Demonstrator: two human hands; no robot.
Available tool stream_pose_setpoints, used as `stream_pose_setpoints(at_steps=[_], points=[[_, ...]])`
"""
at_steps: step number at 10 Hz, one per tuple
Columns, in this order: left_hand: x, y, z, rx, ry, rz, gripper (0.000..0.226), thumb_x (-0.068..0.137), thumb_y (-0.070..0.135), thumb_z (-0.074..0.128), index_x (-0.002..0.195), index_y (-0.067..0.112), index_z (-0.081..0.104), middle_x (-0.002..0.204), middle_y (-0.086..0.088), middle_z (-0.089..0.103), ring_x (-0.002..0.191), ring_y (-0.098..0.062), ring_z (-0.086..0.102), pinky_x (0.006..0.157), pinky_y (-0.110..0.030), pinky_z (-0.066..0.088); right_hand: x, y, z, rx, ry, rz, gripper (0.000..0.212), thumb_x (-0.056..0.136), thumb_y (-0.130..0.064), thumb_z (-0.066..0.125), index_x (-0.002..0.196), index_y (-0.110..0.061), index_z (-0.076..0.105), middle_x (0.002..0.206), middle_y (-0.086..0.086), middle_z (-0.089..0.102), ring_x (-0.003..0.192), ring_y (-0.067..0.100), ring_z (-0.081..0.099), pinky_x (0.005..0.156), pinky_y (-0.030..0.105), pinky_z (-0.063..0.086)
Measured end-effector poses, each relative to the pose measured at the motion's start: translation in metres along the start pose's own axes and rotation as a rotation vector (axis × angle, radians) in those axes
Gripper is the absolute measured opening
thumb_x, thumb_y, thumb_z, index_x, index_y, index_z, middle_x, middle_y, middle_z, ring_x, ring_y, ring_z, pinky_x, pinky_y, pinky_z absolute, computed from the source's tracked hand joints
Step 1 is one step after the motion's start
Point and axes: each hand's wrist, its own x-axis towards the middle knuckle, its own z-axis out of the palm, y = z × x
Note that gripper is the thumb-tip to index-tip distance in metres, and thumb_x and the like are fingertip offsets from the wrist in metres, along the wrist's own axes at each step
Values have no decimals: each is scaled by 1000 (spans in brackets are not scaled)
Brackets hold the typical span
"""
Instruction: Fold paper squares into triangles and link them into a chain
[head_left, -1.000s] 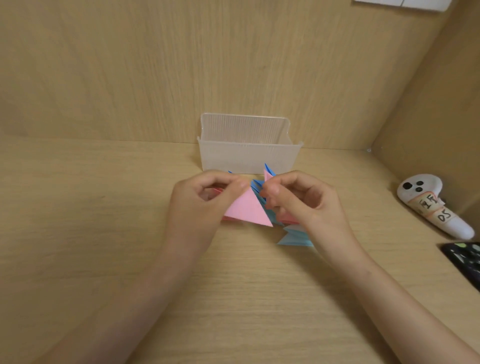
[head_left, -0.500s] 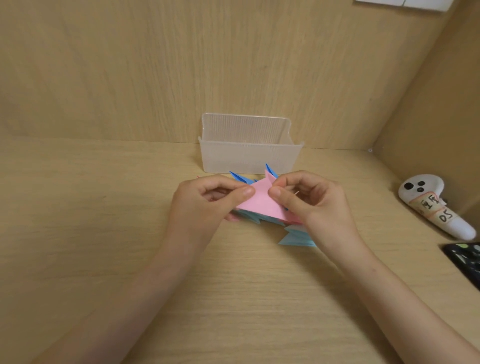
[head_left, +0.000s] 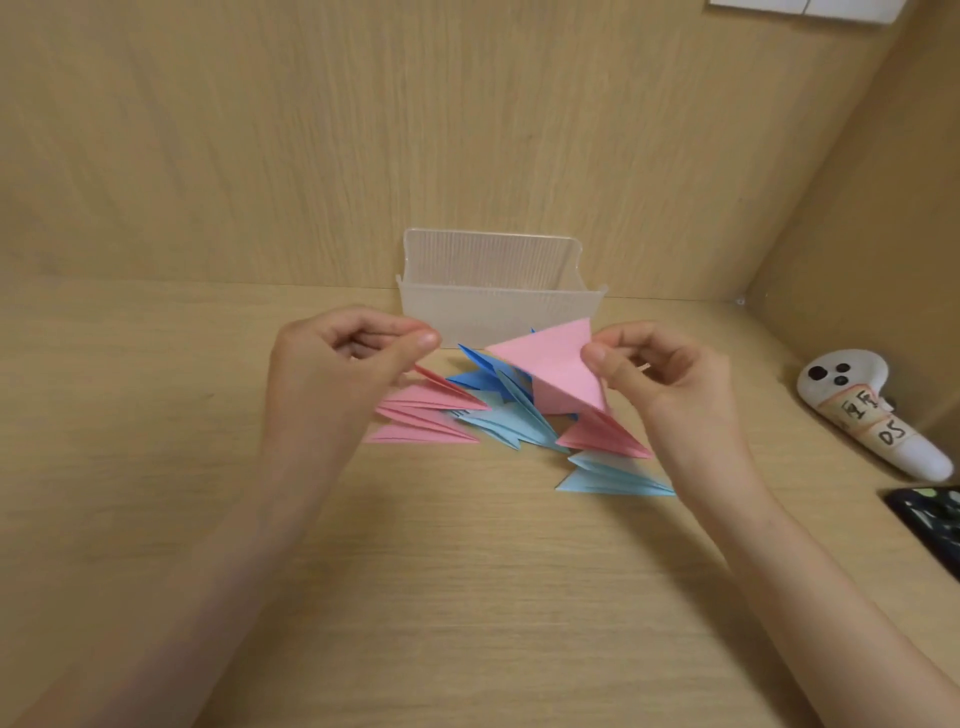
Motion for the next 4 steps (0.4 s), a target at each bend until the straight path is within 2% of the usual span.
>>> stream_pose_setpoints(at_steps=[1,2,3,4], points=[[-10,-1,11,89,-53,54,15,72,6,77,69,19,70,59,15,68,54,4,57,57,-7,42,-9,2,13,-85,-170,21,10,81,-7,72,74,-14,69,61,-5,57,51,-1,46,55,17,45],[-18,-7,18,117,-95,76,12,70,7,78,70,18,72,71,1,71,60,-5,62,58,-16,49,-13,12,19,-233,-204,-12,10,78,-15,75,76,-23,71,64,-13,57,56,-2,50,62,20,42],[-16,-12,19,146,-116,103,13,70,10,78,70,21,71,74,-4,71,62,-14,60,59,-19,48,-11,18,15,-325,-142,-85,12,78,-19,75,82,-30,72,72,-13,56,65,5,52,70,34,50],[-16,-14,18,157,-135,79,11,72,10,78,73,19,72,73,1,70,58,1,53,57,-8,40,-10,16,15,-327,-112,-183,13,80,-10,72,84,-23,73,81,-9,63,64,6,50,64,18,42]])
